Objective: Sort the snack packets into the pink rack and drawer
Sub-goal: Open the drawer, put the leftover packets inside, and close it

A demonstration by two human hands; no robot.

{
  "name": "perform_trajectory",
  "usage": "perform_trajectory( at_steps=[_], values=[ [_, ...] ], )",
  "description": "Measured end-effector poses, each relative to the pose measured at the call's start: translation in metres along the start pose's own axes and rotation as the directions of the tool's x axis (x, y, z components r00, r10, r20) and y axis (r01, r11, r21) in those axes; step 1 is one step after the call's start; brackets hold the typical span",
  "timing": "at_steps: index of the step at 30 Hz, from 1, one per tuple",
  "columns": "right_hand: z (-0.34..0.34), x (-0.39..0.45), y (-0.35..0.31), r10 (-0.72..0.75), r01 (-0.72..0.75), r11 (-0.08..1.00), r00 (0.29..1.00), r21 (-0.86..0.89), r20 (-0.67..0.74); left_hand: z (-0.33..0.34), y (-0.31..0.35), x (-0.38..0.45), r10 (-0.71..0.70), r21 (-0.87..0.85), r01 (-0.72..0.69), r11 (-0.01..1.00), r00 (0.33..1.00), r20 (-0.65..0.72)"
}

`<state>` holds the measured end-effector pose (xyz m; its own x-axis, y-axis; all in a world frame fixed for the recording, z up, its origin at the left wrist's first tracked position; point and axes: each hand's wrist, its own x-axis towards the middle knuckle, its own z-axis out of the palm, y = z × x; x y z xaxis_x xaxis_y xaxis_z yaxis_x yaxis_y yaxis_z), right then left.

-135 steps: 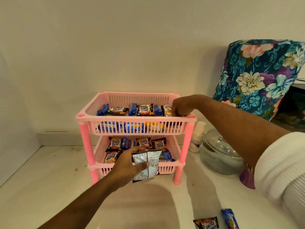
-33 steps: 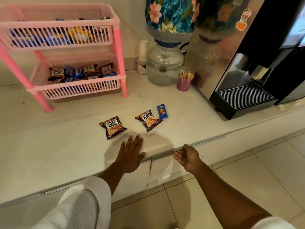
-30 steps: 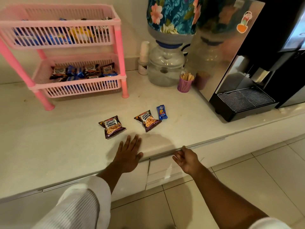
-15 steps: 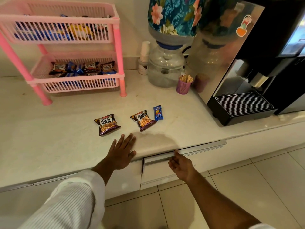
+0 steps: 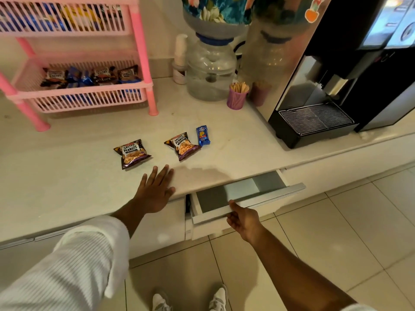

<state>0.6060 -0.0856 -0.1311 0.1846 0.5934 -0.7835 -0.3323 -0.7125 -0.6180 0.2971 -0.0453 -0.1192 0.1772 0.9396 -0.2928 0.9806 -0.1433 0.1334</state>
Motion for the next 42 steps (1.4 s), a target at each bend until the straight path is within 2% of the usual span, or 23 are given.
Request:
perform_trajectory(
  at_steps=[6,8,10,11,12,13,15,17,19,20,23,26,29,37,42],
  values=[
    [-0.024,-0.017,0.017,-0.077,0.077,0.997,0.997,-0.028,-0.003,0.001,0.008,-0.007,-0.005,-0.004,0.005,1.0,1.0,0.0],
    [-0.033,-0.022,0.024,-0.126,0.124,0.987,0.992,-0.102,-0.017,0.002,0.009,-0.008,-0.007,-0.002,0.007,1.0,1.0,0.003],
    [-0.041,-0.029,0.028,-0.222,0.186,0.926,0.972,-0.329,-0.072,0.004,0.009,-0.01,-0.007,-0.003,0.007,1.0,1.0,0.008],
    [-0.045,-0.032,0.03,-0.299,0.198,0.829,0.947,-0.523,-0.114,0.005,0.009,-0.011,-0.006,0.0,0.006,1.0,1.0,0.01],
    [-0.05,-0.036,0.031,-0.4,0.189,0.688,0.904,-0.701,-0.149,0.007,0.009,-0.013,-0.001,0.007,0.001,1.0,1.0,0.009],
    [-0.054,-0.039,0.032,-0.51,0.17,0.551,0.844,-0.817,-0.168,0.009,0.009,-0.014,0.007,0.022,-0.007,1.0,1.0,0.004],
    [-0.059,-0.044,0.033,-0.686,0.229,0.391,0.718,-0.892,-0.117,0.011,0.007,-0.015,0.02,0.056,-0.02,0.998,1.0,-0.01],
    [-0.061,-0.044,0.033,-0.802,0.36,0.218,0.595,-0.907,0.043,0.012,0.006,-0.014,0.025,0.064,-0.023,0.998,0.999,-0.02],
    [-0.061,-0.043,0.029,-0.836,0.437,0.013,0.499,-0.899,0.23,0.013,0.006,-0.013,0.028,0.054,-0.027,0.998,0.999,-0.02],
    [-0.06,-0.042,0.026,-0.81,0.463,-0.058,0.496,-0.885,0.313,0.013,0.005,-0.012,0.028,0.051,-0.026,0.998,0.999,-0.024],
    [-0.061,-0.038,0.019,-0.603,0.577,-0.108,0.609,-0.809,0.515,0.015,0.004,-0.012,0.026,0.037,-0.024,0.999,0.999,-0.042],
    [-0.064,-0.035,0.022,-0.479,0.599,-0.219,0.622,-0.77,0.62,0.016,0.004,-0.013,0.026,0.022,-0.025,0.999,0.998,-0.052],
    [-0.064,-0.036,0.022,-0.455,0.544,-0.254,0.663,-0.8,0.595,0.015,0.005,-0.014,0.03,0.023,-0.029,0.999,0.997,-0.066],
    [-0.059,-0.048,0.0,-0.233,0.454,-0.2,0.839,-0.868,0.492,0.015,0.007,-0.017,0.03,0.021,-0.028,0.999,0.995,-0.1],
    [-0.052,-0.059,-0.014,-0.069,0.422,-0.215,0.893,-0.881,0.445,0.015,0.007,-0.017,0.029,0.022,-0.027,0.999,0.995,-0.098]
  ],
)
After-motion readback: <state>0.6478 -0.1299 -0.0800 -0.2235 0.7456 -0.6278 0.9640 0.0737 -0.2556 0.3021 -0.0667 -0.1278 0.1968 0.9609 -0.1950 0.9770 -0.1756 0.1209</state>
